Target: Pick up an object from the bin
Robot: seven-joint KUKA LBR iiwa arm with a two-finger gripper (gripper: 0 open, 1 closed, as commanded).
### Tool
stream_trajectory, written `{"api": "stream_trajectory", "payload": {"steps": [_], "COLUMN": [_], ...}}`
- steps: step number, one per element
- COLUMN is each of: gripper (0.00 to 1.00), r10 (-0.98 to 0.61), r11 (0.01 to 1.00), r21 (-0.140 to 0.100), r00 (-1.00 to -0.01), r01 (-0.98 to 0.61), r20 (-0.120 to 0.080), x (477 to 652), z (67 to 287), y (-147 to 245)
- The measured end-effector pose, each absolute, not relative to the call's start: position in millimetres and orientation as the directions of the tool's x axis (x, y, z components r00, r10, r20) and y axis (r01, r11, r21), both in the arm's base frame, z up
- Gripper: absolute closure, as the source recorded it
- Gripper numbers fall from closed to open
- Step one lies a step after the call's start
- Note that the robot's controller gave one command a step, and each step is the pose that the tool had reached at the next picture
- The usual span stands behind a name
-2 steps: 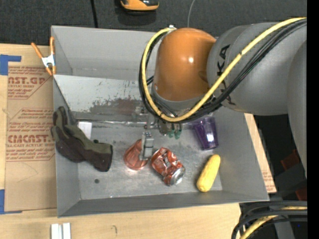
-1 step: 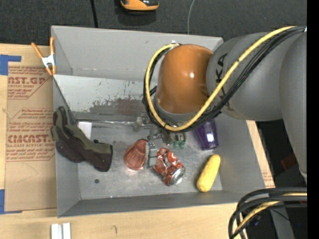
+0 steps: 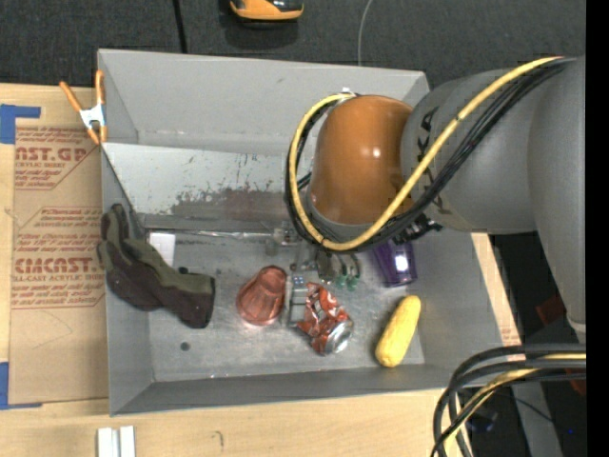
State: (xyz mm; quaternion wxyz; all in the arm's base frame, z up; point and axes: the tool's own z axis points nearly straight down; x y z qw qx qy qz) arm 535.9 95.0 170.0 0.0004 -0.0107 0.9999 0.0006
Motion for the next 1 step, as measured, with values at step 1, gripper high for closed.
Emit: {"api": "stream_trajectory", "payload": {"steps": [1], "gripper": [0.0], "r10": [-0.049], "r11": [0.999], "r21": [0.0], "r00": [-0.999], "r01": [-0.049], "r20": [-0.005], "x": [537.7], "z": [127.2], "y": [100.6]}}
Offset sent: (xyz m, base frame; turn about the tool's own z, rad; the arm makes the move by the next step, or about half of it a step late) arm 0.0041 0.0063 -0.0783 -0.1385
